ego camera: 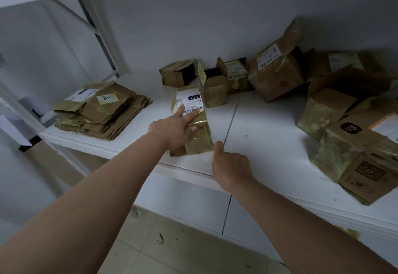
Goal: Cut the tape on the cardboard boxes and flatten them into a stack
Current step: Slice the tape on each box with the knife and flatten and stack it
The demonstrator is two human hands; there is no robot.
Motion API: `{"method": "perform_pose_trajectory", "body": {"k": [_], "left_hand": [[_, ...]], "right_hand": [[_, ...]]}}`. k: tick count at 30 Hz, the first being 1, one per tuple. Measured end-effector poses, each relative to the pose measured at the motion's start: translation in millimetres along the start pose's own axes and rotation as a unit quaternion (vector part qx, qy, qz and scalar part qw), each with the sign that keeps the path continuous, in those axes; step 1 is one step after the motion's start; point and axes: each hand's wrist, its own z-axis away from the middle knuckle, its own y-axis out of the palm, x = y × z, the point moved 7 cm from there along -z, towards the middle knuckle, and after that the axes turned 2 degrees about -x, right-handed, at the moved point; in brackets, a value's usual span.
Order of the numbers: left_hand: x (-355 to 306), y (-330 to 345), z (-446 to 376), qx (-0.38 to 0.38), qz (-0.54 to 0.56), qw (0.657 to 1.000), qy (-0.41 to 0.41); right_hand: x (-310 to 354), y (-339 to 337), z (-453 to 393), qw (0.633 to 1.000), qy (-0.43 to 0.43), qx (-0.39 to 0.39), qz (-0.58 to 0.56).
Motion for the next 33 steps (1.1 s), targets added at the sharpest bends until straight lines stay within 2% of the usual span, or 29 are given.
{"method": "perform_pose_trajectory", "body": {"k": [4, 8, 12, 16, 19, 22, 25, 27, 33], "left_hand": [[-9, -13, 5, -0.022, 0.024, 0.999, -0.042], [-25, -17, 3, -0.079, 0.073, 0.992, -0.071], [-32, -13, 1, -0.127, 0.012, 0.988, -0.09], [-23, -15, 2, -0.126, 0.065, 0.99, -0.004], [11, -22, 10, -0.1, 0.002, 0.993, 0.058], [41, -25, 18, -0.104, -0.061, 0.989, 0.081], [35, -19, 20, -0.13, 0.039, 0.984, 0.114], [28, -16, 19, -0.156, 0.108, 0.976, 0.107], [36, -8, 10, -0.137, 0.116, 0.981, 0.079]], "right_hand": [[-9, -1, 5, 0.999, 0.021, 0.027, -0.036], [-31, -11, 8, 0.987, 0.112, -0.022, -0.113], [-45, -21, 3, 0.971, 0.163, -0.063, -0.161], [-57, -26, -3, 0.963, 0.189, -0.1, -0.163], [-66, -24, -6, 0.957, 0.214, -0.105, -0.166], [-66, -21, -9, 0.958, 0.196, -0.112, -0.175], [-59, -19, -14, 0.964, 0.154, -0.119, -0.182], [-52, -19, -17, 0.967, 0.121, -0.129, -0.185], [-42, -12, -11, 0.959, 0.086, -0.164, -0.212]]}}
